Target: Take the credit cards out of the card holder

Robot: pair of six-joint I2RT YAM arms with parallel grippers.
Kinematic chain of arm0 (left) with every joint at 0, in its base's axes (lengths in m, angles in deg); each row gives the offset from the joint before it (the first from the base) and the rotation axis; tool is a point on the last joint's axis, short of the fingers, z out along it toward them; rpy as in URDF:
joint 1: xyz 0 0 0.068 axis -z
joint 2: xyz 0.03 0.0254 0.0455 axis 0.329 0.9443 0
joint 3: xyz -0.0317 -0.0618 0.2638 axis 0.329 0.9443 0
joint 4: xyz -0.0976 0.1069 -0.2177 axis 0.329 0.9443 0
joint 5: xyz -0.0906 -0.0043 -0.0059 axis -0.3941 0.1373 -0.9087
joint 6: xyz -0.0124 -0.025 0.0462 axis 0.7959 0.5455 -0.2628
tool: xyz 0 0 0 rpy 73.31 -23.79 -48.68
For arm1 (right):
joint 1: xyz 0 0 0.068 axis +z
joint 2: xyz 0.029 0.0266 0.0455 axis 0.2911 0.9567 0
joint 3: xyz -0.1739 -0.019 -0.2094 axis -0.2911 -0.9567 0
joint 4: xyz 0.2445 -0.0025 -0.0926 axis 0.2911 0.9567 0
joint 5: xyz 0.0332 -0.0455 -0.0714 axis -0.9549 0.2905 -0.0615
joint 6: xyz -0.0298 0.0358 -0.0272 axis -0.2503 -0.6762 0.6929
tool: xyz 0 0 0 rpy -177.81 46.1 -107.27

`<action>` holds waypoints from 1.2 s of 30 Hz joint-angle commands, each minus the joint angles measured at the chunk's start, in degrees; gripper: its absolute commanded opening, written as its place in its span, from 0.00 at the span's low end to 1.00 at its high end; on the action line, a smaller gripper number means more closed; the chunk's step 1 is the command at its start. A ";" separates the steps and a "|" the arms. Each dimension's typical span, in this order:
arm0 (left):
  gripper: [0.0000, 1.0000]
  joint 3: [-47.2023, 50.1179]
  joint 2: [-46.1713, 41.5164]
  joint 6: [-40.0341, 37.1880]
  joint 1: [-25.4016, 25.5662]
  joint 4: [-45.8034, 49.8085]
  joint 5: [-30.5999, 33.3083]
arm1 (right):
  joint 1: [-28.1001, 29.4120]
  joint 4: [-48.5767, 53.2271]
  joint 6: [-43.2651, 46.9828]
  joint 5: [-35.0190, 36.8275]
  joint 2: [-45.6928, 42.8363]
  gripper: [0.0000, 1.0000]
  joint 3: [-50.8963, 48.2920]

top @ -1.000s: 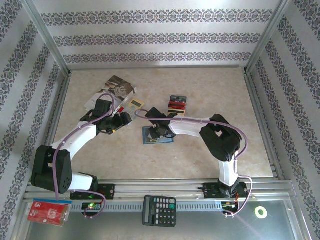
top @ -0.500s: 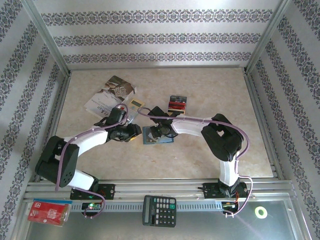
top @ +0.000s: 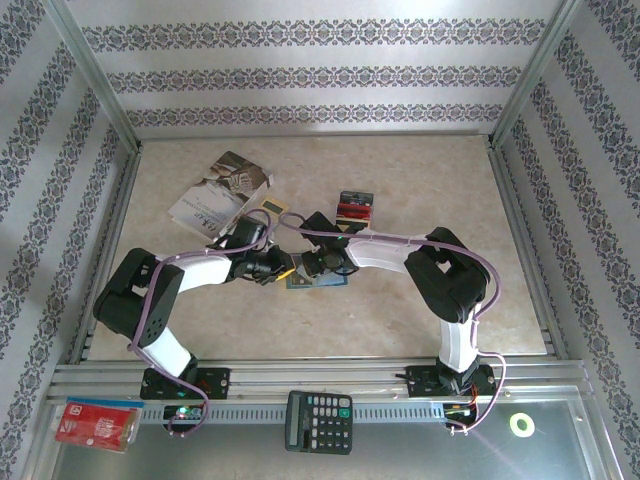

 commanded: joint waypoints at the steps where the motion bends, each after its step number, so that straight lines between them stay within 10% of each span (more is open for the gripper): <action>1: 0.17 -0.75 1.51 0.54 0.62 -2.63 -0.56 | -0.21 0.87 -0.99 -1.15 2.81 0.26 -2.31; 21: 0.13 2.13 3.32 -2.57 0.40 -0.88 2.86 | -2.02 2.65 -8.60 14.81 -10.95 0.31 -6.92; 36: 0.17 -3.83 1.37 -4.78 2.54 2.24 0.34 | -4.05 -6.37 -11.61 12.87 -21.73 0.42 -14.27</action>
